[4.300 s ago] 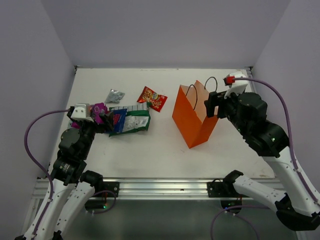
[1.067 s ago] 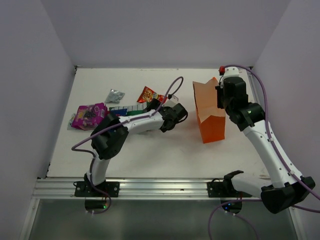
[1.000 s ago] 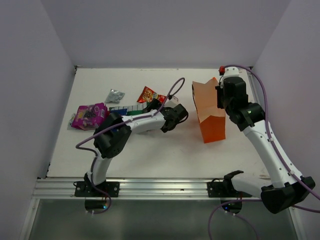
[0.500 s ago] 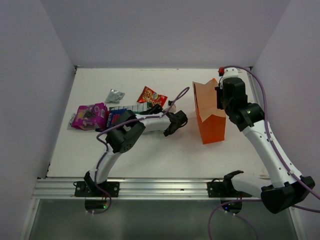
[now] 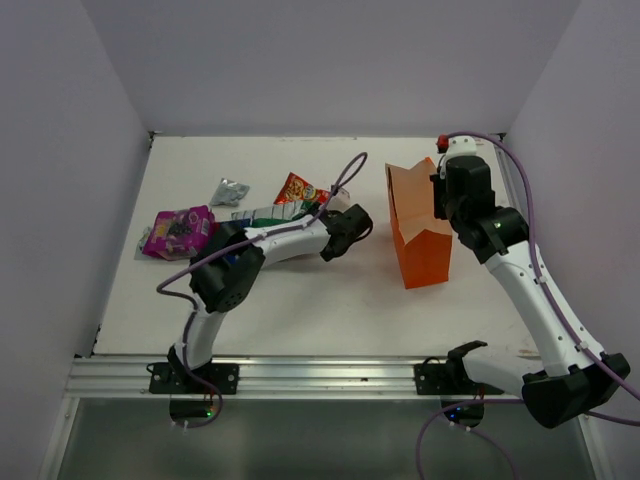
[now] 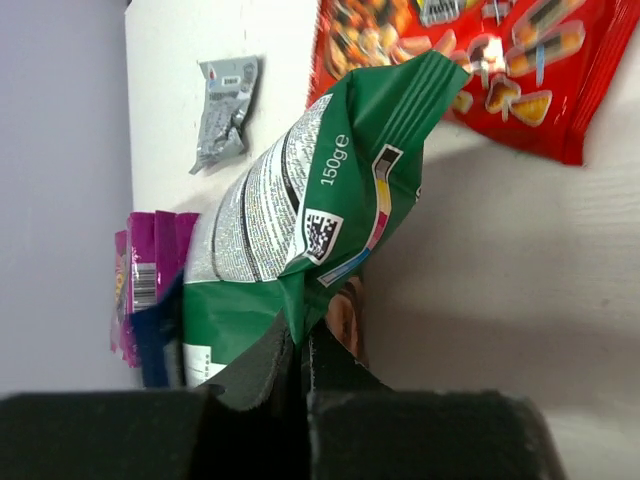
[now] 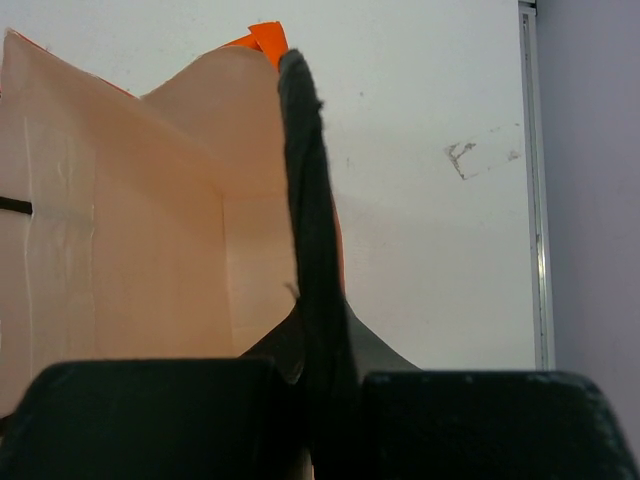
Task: Place the snacks into the paper bag
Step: Pick up the snack from the center of the board, then place the snack in the paper bag.
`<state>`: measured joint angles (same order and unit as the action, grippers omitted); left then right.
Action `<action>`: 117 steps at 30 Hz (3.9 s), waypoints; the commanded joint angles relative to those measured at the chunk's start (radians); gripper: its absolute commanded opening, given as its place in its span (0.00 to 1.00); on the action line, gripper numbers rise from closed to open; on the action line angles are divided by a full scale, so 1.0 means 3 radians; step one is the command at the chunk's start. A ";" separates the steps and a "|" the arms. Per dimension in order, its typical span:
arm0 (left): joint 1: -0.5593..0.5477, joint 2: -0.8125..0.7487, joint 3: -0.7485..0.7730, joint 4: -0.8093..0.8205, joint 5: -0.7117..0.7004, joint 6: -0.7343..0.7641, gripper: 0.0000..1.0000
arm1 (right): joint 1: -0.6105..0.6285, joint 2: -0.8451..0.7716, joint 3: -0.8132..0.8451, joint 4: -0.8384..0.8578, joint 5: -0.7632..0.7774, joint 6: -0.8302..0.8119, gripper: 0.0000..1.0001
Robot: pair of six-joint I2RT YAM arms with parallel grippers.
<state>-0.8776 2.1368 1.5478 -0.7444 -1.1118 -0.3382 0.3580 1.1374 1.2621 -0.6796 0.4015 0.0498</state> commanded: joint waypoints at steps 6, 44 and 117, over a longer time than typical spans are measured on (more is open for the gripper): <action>-0.0015 -0.1323 0.0148 0.0165 0.0719 -0.0110 0.00 | 0.0003 -0.0007 0.0017 0.0112 -0.0070 -0.0038 0.00; -0.0015 -0.3446 -0.0317 0.2926 0.2699 -0.1414 0.00 | 0.0509 -0.0018 0.0446 0.0005 0.0216 0.0105 0.00; -0.0250 -0.3160 -0.1642 0.3346 0.2694 -0.3112 0.03 | 0.0714 0.0049 -0.0116 0.0440 0.0707 0.1112 0.00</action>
<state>-0.9459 1.1812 1.0485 0.1707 -0.2955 -1.2335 0.5594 1.1580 1.2297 -0.5915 0.5827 0.3485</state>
